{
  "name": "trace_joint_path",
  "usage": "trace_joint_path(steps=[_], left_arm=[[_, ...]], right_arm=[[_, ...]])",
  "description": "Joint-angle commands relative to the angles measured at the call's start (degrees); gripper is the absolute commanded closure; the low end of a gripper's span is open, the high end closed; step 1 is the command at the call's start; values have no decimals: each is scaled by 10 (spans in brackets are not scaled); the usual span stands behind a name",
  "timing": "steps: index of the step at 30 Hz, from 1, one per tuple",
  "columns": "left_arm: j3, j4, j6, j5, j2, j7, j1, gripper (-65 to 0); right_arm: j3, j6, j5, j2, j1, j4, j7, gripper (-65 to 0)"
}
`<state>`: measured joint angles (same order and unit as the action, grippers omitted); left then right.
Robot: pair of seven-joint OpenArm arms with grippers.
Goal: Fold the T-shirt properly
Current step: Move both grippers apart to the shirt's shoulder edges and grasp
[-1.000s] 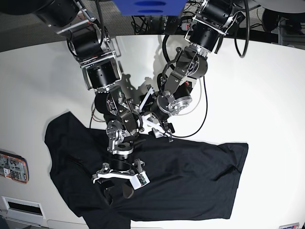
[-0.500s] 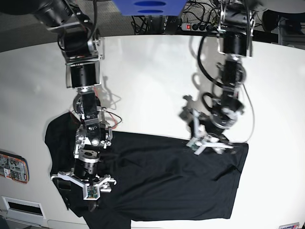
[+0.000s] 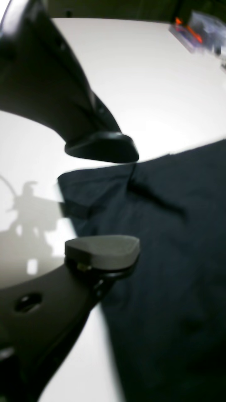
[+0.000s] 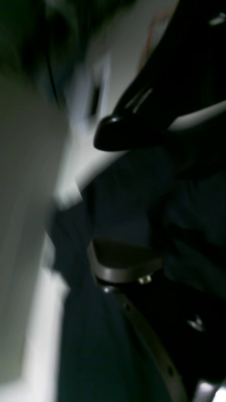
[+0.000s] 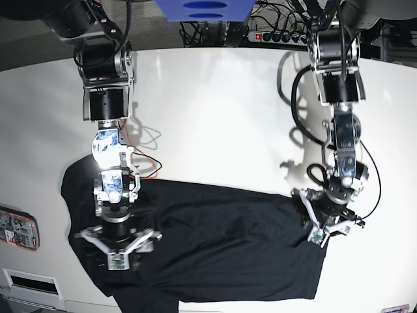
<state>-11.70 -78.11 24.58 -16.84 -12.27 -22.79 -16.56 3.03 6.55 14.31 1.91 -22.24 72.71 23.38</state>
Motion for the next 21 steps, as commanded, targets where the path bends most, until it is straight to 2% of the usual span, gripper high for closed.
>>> trace_joint_path(steps=[1, 6, 9, 11, 13, 16, 21], left_arm=[[-2, 9, -7, 2, -5, 10, -21, -328], [-3, 97, -10, 3, -7, 13, -66, -328], [-4, 160, -10, 3, -10, 15, -98, -328], [-4, 201, -10, 9, -26, 20, -117, -328], [-4, 226, -10, 46, -35, 68, -121, -328], [-3, 256, -11, 114, -53, 153, -120, -328], [1, 325, -11, 154, -66, 161, -124, -327]], right_arm=[[1, -1, -10, 2, -19, 11, -9, -444], [1, -3, -57, 25, -20, -9, 6, -444], [1, -6, -61, 35, -21, -42, 15, -445], [0, -19, -61, 36, -21, -71, 25, -445], [1, -40, -61, 36, -20, -92, 25, -445], [18, -45, -61, 36, -20, -112, 23, -445], [61, -46, -61, 36, -20, -138, 16, -445]])
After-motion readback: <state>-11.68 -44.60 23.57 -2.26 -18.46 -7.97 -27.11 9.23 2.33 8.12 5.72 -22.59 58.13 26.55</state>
